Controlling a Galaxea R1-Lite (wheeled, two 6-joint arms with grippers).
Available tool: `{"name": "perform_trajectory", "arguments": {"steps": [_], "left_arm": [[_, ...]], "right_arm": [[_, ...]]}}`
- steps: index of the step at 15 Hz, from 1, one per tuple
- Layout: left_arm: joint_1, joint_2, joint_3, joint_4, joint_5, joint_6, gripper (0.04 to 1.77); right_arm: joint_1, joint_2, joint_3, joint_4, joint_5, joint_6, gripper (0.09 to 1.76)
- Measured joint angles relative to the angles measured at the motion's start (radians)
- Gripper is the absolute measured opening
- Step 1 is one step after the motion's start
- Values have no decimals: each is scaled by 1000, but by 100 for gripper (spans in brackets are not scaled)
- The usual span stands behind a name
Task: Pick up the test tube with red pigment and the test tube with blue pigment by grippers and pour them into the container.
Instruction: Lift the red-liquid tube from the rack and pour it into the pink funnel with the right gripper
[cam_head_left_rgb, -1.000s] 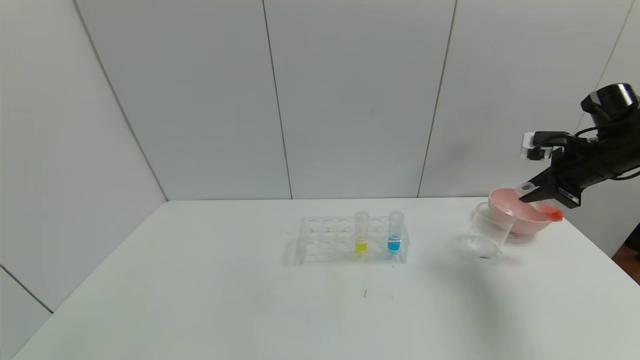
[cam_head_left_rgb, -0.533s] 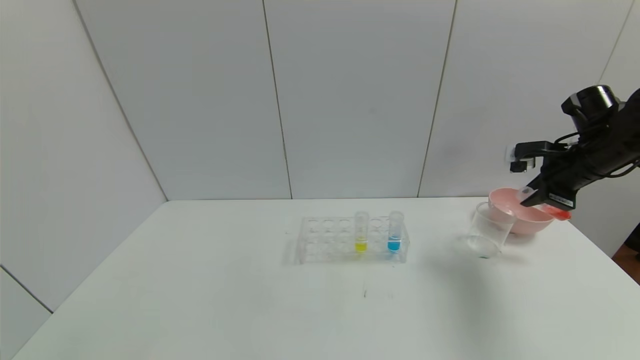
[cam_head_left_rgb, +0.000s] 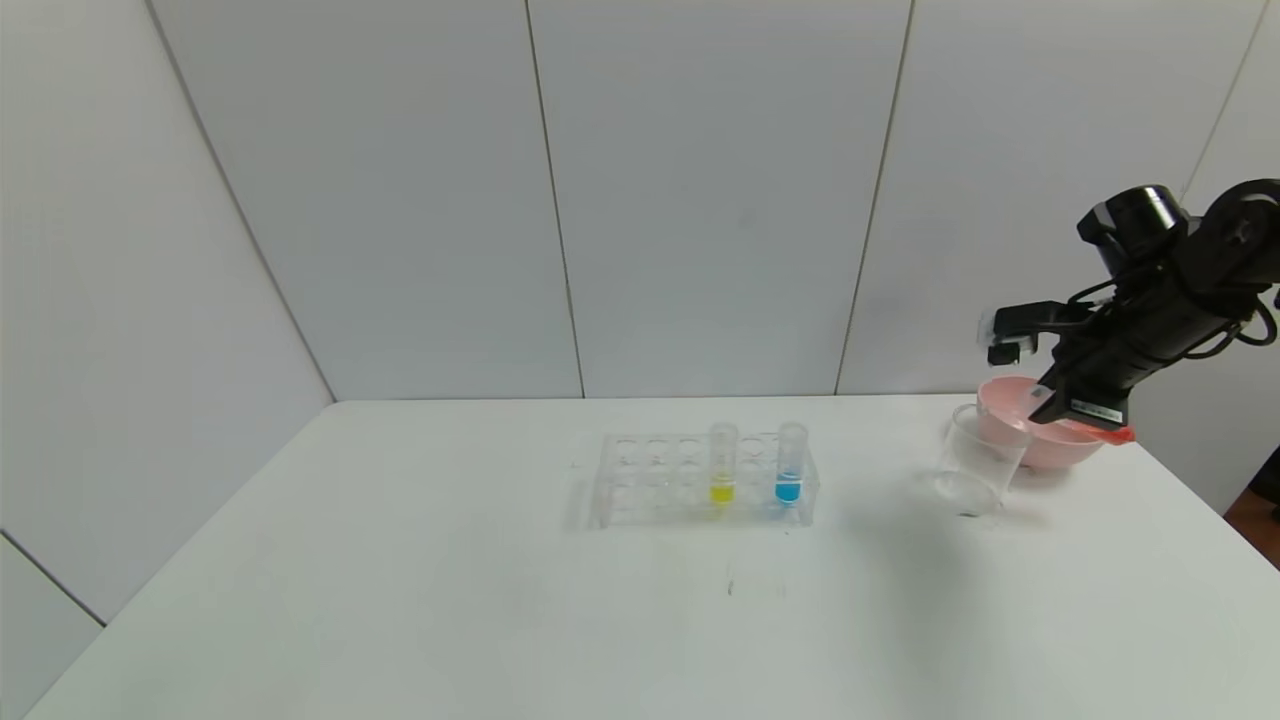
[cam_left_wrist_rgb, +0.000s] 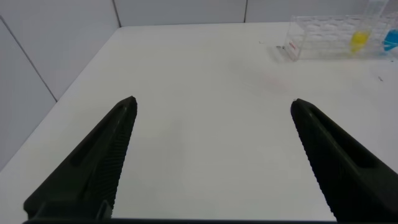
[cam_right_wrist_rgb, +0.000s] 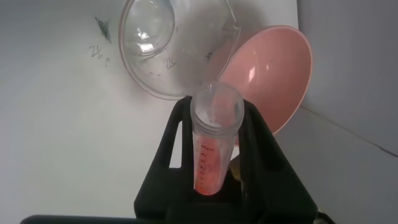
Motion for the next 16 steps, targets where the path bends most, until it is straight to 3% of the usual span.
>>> {"name": "perform_trajectory", "arguments": {"steps": [16], "left_arm": [[0, 0, 0, 0, 0, 0, 176]], "right_arm": [[88, 29, 0, 15, -254, -27, 49]]}}
